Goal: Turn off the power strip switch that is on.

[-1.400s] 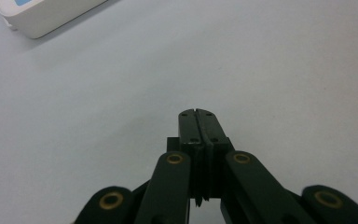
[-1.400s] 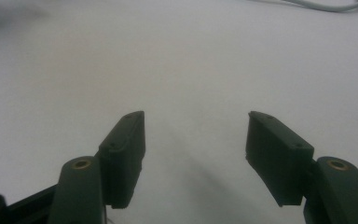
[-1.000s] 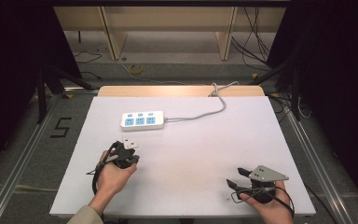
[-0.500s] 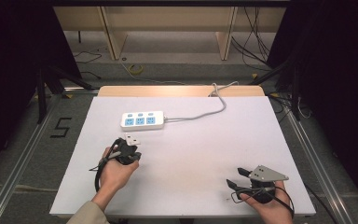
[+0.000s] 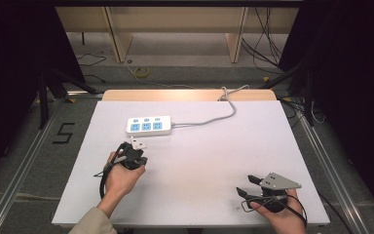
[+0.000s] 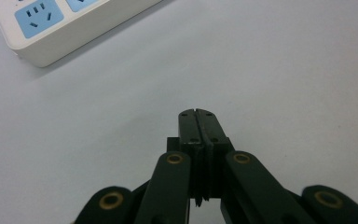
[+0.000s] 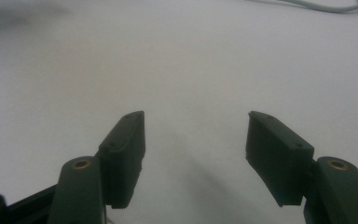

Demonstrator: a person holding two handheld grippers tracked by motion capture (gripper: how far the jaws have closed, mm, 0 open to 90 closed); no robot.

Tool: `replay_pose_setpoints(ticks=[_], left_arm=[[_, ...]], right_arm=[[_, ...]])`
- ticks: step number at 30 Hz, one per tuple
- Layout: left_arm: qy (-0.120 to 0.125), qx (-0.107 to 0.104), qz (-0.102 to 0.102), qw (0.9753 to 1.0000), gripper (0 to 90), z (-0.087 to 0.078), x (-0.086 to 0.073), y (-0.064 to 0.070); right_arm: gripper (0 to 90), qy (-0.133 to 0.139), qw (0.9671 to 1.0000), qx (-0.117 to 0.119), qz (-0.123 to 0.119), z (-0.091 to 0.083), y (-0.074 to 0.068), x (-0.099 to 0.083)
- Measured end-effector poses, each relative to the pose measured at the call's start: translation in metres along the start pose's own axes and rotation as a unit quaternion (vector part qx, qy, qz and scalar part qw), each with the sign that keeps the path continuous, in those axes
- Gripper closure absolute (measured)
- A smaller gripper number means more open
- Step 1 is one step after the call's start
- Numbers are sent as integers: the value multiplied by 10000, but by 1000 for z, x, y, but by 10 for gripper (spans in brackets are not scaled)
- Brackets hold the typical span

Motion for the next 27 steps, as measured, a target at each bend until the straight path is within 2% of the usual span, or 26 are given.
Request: replay_pose_setpoints(ticks=[27], left_arm=[[40,132,31,9999,896,8,19,-11]], right_arm=[[385,24,10000,8,-11,1,-1,1]])
Point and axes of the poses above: each handheld gripper's, and its own axes: z roughly forward along the jaws, x roughly out of its top, y roughly to its right, the point moved 8 cm from there along z, roughly forward along the jaws, and after that the axes turned 7 degrees about -x, right-handed, at the moved point
